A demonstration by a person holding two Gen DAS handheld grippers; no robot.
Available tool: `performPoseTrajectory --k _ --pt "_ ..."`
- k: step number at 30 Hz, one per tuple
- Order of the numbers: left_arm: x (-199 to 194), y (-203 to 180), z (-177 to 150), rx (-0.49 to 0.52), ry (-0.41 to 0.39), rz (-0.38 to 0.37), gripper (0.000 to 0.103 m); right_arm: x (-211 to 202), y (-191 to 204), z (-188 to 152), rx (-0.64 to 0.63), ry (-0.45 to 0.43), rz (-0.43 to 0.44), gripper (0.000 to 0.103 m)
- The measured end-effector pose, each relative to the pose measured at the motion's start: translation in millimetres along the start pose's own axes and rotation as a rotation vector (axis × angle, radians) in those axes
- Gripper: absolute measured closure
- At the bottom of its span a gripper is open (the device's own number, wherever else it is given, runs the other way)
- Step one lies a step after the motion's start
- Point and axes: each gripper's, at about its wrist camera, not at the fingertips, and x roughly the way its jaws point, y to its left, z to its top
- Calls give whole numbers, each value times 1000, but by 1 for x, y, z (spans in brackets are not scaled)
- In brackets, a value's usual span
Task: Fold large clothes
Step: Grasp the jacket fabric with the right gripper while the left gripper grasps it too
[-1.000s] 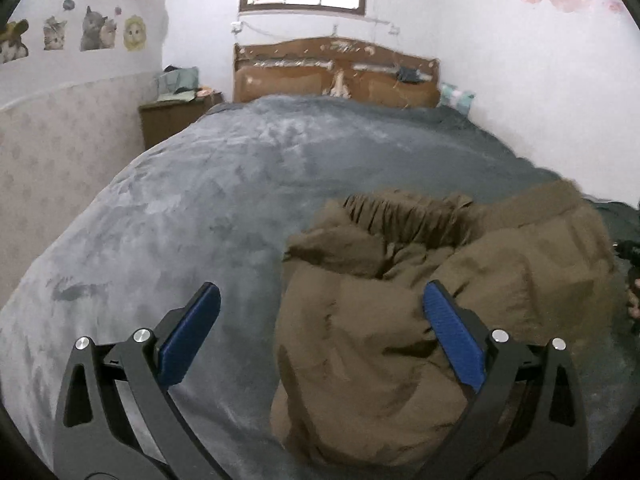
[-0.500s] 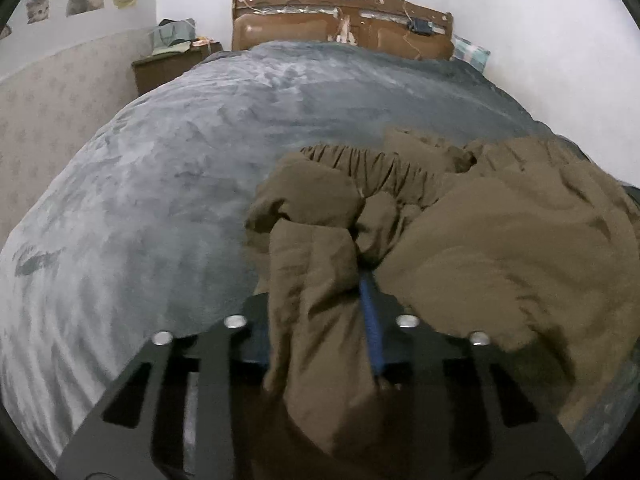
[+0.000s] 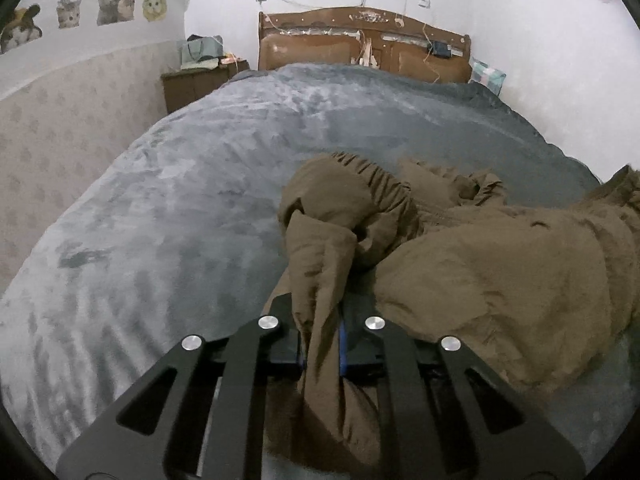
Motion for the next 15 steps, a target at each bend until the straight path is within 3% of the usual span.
performPoseTrajectory --k 3,15 --pt "-19 -5 6 -20 -25 6 94 -27 9 -3 -9 -40 -12 84" --pt "-156 21 -1 -106 -258 21 96 -130 50 -3 -113 -209 30 85"
